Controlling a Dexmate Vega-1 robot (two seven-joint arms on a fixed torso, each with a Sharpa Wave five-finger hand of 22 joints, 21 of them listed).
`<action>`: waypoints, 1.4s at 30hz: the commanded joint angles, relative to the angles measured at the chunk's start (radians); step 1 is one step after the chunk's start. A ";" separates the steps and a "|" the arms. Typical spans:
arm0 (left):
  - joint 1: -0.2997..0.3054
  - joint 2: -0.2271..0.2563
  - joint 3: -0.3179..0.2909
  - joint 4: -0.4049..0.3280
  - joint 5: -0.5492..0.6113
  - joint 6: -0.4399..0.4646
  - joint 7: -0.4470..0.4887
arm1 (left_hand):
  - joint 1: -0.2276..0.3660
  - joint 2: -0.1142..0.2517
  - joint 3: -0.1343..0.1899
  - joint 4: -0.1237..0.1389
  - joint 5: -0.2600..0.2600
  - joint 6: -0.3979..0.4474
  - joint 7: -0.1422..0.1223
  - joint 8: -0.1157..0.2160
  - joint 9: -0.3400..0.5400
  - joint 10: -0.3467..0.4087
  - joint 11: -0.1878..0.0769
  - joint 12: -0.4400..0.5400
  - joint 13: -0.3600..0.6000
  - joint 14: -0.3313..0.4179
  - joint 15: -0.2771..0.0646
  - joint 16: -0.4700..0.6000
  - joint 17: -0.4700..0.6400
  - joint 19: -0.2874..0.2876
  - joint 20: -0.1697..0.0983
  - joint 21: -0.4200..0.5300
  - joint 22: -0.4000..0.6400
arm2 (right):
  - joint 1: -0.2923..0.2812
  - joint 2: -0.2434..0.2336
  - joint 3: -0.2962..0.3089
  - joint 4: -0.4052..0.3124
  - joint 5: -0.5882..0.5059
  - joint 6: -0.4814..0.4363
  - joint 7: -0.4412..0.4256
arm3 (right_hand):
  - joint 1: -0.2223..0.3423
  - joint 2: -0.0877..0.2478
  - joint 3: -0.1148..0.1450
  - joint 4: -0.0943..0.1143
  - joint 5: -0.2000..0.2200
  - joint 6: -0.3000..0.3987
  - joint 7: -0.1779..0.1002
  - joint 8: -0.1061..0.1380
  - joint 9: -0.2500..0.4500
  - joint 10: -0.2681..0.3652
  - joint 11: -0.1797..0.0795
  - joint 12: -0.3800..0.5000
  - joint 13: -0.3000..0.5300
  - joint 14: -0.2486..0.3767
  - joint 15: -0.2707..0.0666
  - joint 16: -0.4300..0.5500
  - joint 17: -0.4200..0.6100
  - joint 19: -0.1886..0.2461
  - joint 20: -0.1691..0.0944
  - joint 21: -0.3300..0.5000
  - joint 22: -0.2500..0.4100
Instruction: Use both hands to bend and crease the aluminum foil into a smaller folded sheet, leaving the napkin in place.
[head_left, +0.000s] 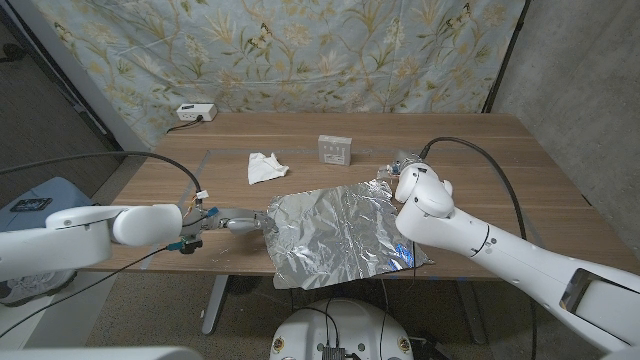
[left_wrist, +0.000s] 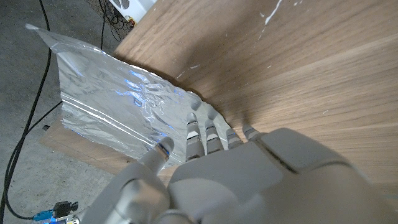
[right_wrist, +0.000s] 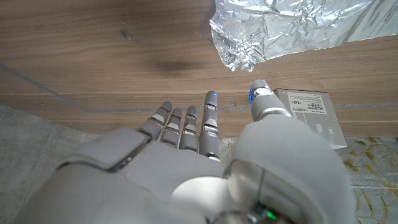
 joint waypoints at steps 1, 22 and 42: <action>0.007 0.000 -0.008 -0.002 -0.001 0.005 0.006 | -0.013 0.004 0.009 0.000 -0.004 0.010 0.000 -0.001 0.005 -0.001 0.001 -0.003 0.005 -0.005 -0.007 -0.001 0.003 -0.117 -0.008 0.011 0.003 | 0.004 0.006 -0.026 0.023 0.016 0.000 -0.048 | 0.020 -0.006 0.003 0.005 0.007 0.030 0.001 0.011 0.003 0.018 -0.005 0.006 0.003 0.010 0.001 0.001 0.002 0.014 -0.005 0.006 0.004; 0.026 0.000 -0.030 0.002 -0.007 -0.004 -0.008 | -0.013 0.003 0.018 -0.005 -0.004 0.011 -0.003 -0.003 0.005 -0.005 -0.001 -0.006 0.005 -0.008 -0.009 -0.003 0.000 -0.117 -0.008 0.012 0.002 | 0.010 0.014 -0.041 0.057 0.130 0.000 -0.184 | 0.059 -0.017 -0.001 0.006 0.011 0.111 -0.019 0.028 0.009 0.064 -0.020 0.013 0.003 0.053 -0.018 0.008 0.002 0.050 -0.013 0.009 0.004; 0.018 0.000 -0.021 -0.005 -0.008 0.009 -0.007 | -0.009 0.000 0.023 -0.012 -0.006 0.011 -0.005 -0.004 0.005 -0.009 0.000 -0.008 0.005 -0.008 -0.010 -0.005 -0.004 -0.117 -0.009 0.013 0.002 | 0.016 0.014 -0.051 0.088 0.255 0.017 -0.331 | 0.105 -0.031 -0.009 0.008 0.015 0.208 -0.041 0.053 0.019 0.124 -0.043 0.019 0.002 0.109 -0.046 0.014 0.002 0.092 -0.028 0.010 0.004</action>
